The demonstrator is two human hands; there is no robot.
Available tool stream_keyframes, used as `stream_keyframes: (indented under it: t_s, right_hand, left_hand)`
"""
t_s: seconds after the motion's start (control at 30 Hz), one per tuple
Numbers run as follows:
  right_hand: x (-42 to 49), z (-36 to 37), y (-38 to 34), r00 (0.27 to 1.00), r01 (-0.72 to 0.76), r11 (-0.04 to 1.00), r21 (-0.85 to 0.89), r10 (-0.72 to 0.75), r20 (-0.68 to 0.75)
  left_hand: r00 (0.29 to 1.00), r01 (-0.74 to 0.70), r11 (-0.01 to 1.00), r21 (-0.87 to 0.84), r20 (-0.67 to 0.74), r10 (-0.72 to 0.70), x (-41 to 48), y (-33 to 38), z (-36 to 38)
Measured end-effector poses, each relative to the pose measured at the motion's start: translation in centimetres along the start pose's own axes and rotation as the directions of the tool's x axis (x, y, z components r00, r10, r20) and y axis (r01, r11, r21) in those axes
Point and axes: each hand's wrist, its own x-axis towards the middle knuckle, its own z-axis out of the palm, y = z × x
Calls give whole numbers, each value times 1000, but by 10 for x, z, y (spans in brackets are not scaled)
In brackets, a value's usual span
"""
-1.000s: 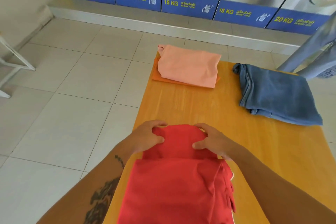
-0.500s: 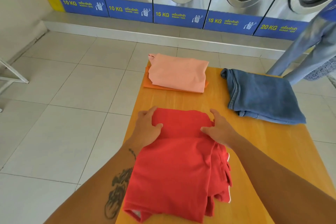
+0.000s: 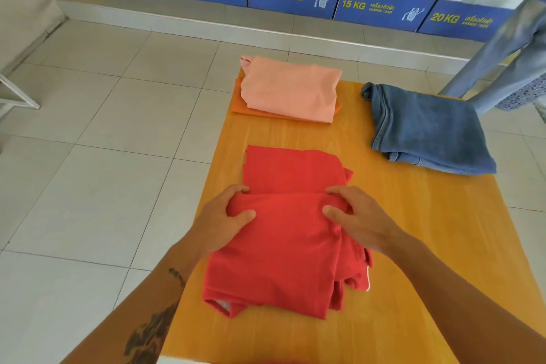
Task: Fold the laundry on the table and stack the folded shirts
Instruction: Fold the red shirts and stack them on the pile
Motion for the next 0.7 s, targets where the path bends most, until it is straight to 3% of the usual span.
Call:
stream_keyframes:
  t_s: [0.07, 0.2, 0.33, 0.43, 0.5, 0.57, 0.7]
  right_hand:
    - [-3, 4, -2, 997, -9, 998, -64, 14, 71]
    - [-4, 4, -13, 999, 44, 998, -43, -43, 30]
    - [-4, -13, -18, 993, 95, 995, 18, -93, -68]
    - [1, -24, -12, 998, -19, 983, 181, 28, -53]
    - [2, -22, -3, 987, -156, 961, 228, 141, 82]
    - [-1, -17, 3, 969, -229, 942, 247, 195, 154]
    - [-10, -11, 2, 970, -233, 898, 372, 187, 155]
  left_hand:
    - [1000, -4, 999, 38, 28, 3, -4, -1, -2]
    - [995, -89, 995, 50, -33, 90, -7, 10, -1]
    - [981, -156, 981, -117, -136, 140, -10, 25, -5]
    - [999, 33, 926, -377, -22, -45, -3, 17, -10]
    - [985, 151, 919, -363, 134, -109, -2, 10, -10]
    - [980, 147, 942, -301, 173, -98, -5, 5, -7]
    - [997, 40, 961, -275, 74, -20, -13, 2, -2]
